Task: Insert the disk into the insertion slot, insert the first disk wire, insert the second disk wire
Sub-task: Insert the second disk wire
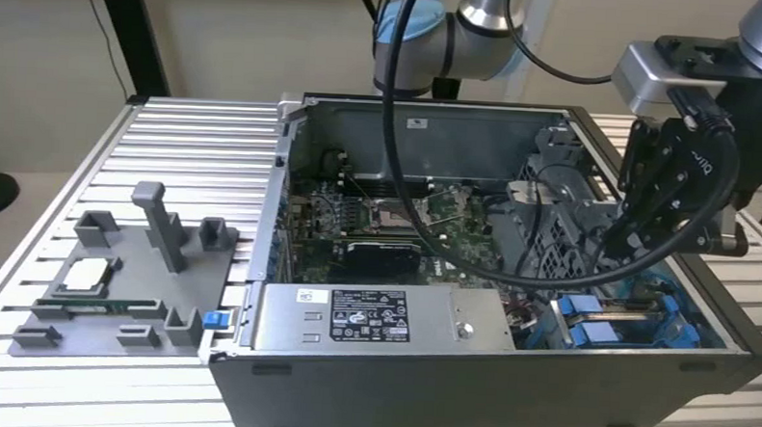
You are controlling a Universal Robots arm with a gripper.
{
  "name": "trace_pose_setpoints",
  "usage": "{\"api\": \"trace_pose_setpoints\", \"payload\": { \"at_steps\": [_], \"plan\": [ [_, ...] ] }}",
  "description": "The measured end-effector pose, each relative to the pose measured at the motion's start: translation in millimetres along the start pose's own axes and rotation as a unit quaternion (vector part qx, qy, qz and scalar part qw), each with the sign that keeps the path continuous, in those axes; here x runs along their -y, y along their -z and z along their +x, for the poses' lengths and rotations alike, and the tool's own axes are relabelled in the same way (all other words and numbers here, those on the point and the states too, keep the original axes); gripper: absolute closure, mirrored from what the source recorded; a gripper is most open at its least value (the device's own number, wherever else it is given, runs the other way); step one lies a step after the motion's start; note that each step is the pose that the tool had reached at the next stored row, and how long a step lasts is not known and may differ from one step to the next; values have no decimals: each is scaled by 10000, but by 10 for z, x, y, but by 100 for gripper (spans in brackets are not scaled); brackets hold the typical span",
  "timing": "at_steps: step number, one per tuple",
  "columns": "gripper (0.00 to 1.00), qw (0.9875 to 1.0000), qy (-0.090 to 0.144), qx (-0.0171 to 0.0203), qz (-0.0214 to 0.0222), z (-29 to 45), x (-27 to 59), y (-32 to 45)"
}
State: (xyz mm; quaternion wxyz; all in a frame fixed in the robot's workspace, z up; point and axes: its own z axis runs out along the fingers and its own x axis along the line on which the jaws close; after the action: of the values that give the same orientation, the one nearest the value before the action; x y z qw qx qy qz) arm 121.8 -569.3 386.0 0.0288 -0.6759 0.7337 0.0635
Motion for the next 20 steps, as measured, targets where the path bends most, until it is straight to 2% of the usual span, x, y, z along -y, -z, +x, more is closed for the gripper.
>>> {"api": "trace_pose_setpoints", "payload": {
  "at_steps": [9, 16, 20],
  "plan": [
    [100, 10000, 47, -18, 34, 26, -15, -78],
    [100, 9999, 98, -23, 92, 65, -10, -132],
    [100, 9999, 100, -28, 92, 69, -10, -134]
  ]
}}
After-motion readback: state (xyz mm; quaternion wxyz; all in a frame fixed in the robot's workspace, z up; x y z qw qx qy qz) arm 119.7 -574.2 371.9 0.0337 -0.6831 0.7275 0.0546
